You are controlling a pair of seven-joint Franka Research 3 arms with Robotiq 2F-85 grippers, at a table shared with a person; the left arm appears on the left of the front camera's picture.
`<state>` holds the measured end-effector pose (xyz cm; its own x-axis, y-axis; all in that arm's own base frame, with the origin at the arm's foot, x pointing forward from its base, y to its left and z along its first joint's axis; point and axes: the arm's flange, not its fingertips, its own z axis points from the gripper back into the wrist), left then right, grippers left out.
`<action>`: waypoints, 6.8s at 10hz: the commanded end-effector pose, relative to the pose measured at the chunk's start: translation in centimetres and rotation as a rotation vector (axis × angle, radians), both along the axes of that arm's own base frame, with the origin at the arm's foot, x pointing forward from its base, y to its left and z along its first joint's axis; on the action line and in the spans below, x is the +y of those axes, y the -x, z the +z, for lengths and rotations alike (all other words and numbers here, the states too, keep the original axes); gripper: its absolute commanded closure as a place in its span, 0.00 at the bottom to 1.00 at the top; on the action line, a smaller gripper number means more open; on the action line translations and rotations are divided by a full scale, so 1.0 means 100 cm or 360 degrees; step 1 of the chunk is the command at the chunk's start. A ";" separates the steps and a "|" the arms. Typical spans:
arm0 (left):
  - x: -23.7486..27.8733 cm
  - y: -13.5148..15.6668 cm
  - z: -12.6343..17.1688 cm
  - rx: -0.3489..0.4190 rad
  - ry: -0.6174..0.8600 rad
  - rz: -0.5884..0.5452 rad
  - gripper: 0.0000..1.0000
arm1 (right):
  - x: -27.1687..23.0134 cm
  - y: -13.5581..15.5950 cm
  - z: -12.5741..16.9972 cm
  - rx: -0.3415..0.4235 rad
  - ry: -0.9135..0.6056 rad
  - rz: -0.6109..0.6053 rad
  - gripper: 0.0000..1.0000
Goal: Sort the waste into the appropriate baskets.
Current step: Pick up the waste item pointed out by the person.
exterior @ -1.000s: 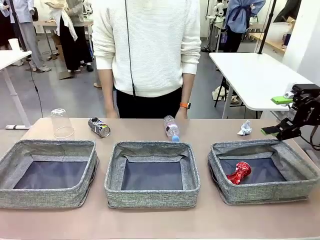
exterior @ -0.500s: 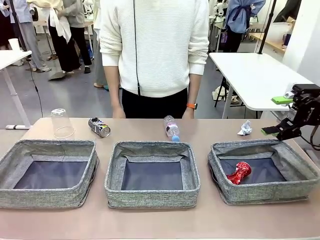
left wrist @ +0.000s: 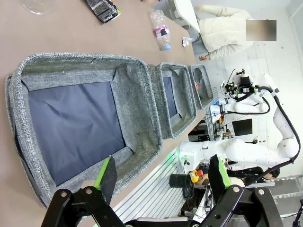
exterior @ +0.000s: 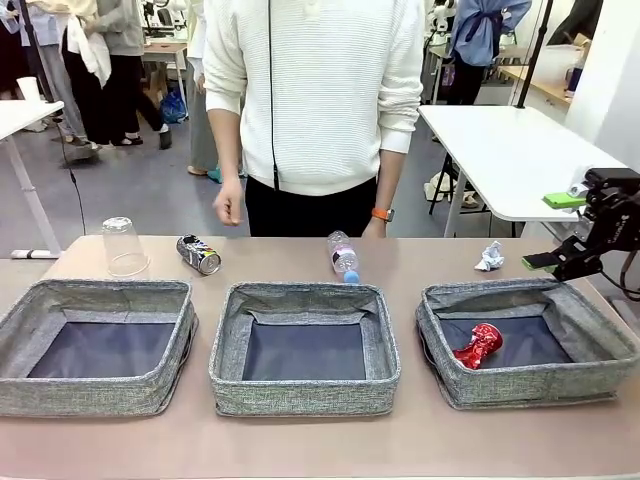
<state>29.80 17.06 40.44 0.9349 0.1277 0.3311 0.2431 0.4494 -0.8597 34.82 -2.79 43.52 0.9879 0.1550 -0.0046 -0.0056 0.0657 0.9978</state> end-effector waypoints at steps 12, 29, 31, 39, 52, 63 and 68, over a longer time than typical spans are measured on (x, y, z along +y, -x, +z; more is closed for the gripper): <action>-0.005 -0.031 0.011 -0.0578 -0.0167 -0.0076 0.00 | 0.000 0.000 0.005 0.0030 -0.0017 -0.0002 0.00; 0.000 -0.145 -0.041 -0.1876 -0.0457 -0.0536 0.00 | 0.000 0.000 0.005 0.0030 -0.0017 -0.0002 0.00; 0.015 -0.187 -0.062 -0.1895 -0.0533 -0.0532 0.00 | 0.000 0.000 0.005 0.0030 -0.0017 -0.0002 0.00; 0.022 -0.295 -0.102 -0.1553 -0.0730 -0.0692 0.00 | 0.000 0.000 0.005 0.0030 -0.0017 -0.0002 0.00; -0.037 -0.308 -0.143 -0.1567 -0.0528 -0.0799 0.00 | 0.000 0.000 0.005 0.0030 -0.0017 -0.0002 0.00; -0.047 -0.307 -0.144 -0.1559 -0.0521 -0.0799 0.64 | 0.000 0.000 0.005 0.0030 -0.0017 -0.0002 0.00; -0.036 -0.284 -0.089 -0.1168 -0.0665 -0.0806 0.64 | 0.000 0.000 0.005 0.0030 -0.0017 -0.0002 0.00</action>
